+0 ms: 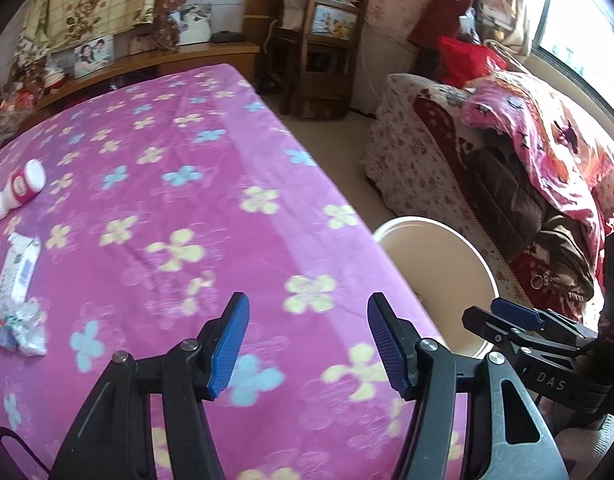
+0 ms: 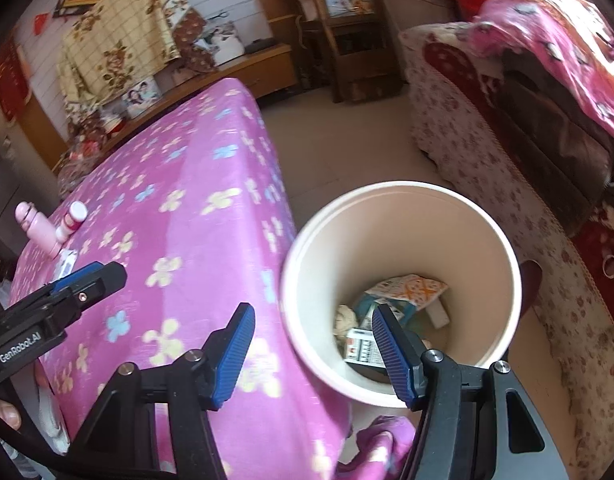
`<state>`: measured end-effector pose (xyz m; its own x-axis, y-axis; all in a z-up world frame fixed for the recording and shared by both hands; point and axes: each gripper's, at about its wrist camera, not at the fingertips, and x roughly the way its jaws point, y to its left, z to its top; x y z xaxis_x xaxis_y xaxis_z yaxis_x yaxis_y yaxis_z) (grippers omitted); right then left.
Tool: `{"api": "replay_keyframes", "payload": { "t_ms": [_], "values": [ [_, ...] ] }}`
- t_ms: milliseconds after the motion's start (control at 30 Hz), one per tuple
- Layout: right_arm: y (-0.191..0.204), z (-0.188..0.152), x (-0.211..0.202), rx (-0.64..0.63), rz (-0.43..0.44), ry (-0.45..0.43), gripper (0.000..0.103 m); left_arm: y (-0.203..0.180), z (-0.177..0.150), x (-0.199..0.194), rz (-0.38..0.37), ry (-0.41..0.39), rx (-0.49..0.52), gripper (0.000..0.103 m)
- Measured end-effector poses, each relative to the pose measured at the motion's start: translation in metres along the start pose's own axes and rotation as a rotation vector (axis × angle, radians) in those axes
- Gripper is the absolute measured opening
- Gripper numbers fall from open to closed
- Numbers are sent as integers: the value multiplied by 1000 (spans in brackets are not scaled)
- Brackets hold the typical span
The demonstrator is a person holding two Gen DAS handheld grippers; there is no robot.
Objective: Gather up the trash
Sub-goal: 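Move both open grippers back over the table, then grasp the clear plastic wrapper with the right gripper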
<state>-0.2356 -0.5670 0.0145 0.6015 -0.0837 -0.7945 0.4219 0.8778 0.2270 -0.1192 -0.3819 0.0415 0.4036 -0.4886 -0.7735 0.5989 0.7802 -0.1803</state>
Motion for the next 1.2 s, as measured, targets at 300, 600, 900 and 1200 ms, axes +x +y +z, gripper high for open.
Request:
{"api": "replay_keyframes", "payload": {
  "t_ms": [300, 600, 900, 1200],
  "values": [
    [56, -1, 7, -93, 57, 18, 65, 52, -10, -24, 55, -17, -72, 63],
    [114, -9, 24, -178, 139, 66, 65, 124, -23, -52, 123, -25, -172, 63],
    [189, -19, 50, -279, 276, 135, 65, 204, -43, -92, 227, -41, -256, 63],
    [283, -28, 80, -445, 357, 171, 65, 274, -64, -113, 294, -39, -376, 63]
  ]
}}
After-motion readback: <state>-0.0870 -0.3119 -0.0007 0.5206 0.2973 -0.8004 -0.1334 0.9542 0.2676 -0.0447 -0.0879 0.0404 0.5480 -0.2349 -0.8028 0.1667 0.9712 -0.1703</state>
